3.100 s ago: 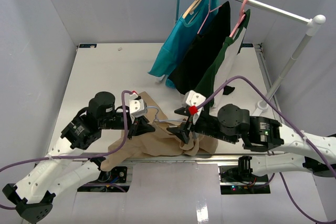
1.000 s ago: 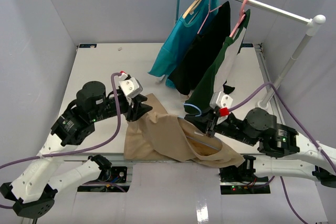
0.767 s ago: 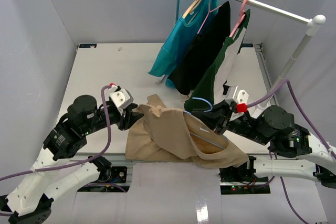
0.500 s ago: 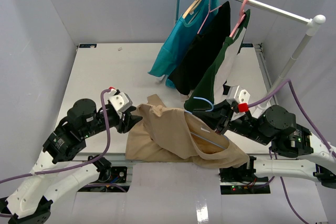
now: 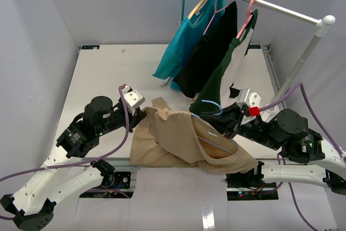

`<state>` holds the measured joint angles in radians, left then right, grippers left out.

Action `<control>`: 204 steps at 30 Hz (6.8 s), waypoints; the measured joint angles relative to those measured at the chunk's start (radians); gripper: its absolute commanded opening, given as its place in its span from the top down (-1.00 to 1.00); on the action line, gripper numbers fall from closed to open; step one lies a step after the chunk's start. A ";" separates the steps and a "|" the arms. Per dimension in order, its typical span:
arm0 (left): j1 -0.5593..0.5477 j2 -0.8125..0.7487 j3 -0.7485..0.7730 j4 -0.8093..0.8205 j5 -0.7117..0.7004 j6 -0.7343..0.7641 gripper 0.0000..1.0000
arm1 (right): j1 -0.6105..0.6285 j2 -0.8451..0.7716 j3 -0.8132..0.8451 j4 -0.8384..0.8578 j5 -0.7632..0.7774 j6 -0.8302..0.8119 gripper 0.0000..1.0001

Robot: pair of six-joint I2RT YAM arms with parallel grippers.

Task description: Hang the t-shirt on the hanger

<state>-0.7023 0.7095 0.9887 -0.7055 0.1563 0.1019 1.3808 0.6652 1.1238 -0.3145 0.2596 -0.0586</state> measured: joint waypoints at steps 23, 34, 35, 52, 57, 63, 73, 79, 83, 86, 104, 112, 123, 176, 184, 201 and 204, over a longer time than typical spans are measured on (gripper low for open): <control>-0.002 -0.002 -0.071 0.054 -0.495 -0.186 1.00 | 0.000 -0.011 0.025 -0.021 0.083 -0.013 0.84; -0.002 -0.070 -0.137 0.105 -0.725 -0.207 1.00 | 0.000 0.104 0.078 0.012 0.116 -0.061 0.84; -0.002 -0.078 -0.137 0.108 -0.739 -0.206 1.00 | 0.000 0.114 0.084 0.017 0.119 -0.065 0.84; -0.002 -0.113 -0.172 0.159 -0.828 -0.178 0.58 | 0.000 0.145 0.108 0.056 0.134 -0.101 0.85; -0.002 -0.107 -0.171 0.153 -0.815 -0.172 -0.69 | 0.000 0.140 0.120 0.051 0.132 -0.108 0.84; 0.000 -0.104 -0.050 0.084 -0.660 -0.152 -0.76 | 0.000 0.142 0.123 0.028 0.124 -0.107 0.85; 0.000 -0.065 0.231 0.108 -0.183 -0.006 -0.64 | 0.000 0.226 0.123 0.011 0.033 -0.101 0.85; 0.000 0.043 0.194 0.108 0.077 0.059 -0.62 | 0.000 0.245 0.123 0.002 -0.053 -0.093 0.84; 0.000 0.051 0.144 0.099 0.196 0.094 -0.62 | 0.000 0.231 0.124 -0.004 -0.093 -0.080 0.85; 0.001 0.042 0.143 0.107 0.278 0.113 -0.62 | 0.000 0.230 0.124 -0.005 -0.115 -0.076 0.84; 0.001 0.073 0.223 0.116 0.489 0.125 -0.63 | 0.000 0.287 0.123 0.043 -0.133 -0.069 0.85; 0.001 0.125 0.221 0.122 0.559 0.126 -0.44 | 0.000 0.327 0.123 0.062 -0.156 -0.053 0.84; -0.003 0.155 0.213 0.119 0.683 0.126 1.00 | -0.012 0.352 0.123 0.096 -0.165 -0.052 0.84; -0.003 0.155 0.179 0.150 0.775 0.111 0.75 | -0.045 0.299 0.088 -0.149 -0.199 -0.023 0.85; -0.004 0.164 0.143 0.214 0.772 0.074 -0.24 | -0.045 0.234 0.042 -0.178 -0.212 0.026 0.85; -0.001 0.080 0.083 0.318 0.518 -0.018 -0.96 | -0.046 -0.009 -0.205 -0.409 -0.003 0.327 0.85; -0.001 0.080 0.083 0.326 0.472 -0.031 -0.96 | -0.046 -0.083 -0.213 -0.469 0.076 0.415 0.85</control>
<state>-0.7033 0.7898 1.0721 -0.3794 0.6285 0.0707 1.3350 0.5819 0.9104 -0.7835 0.3355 0.3562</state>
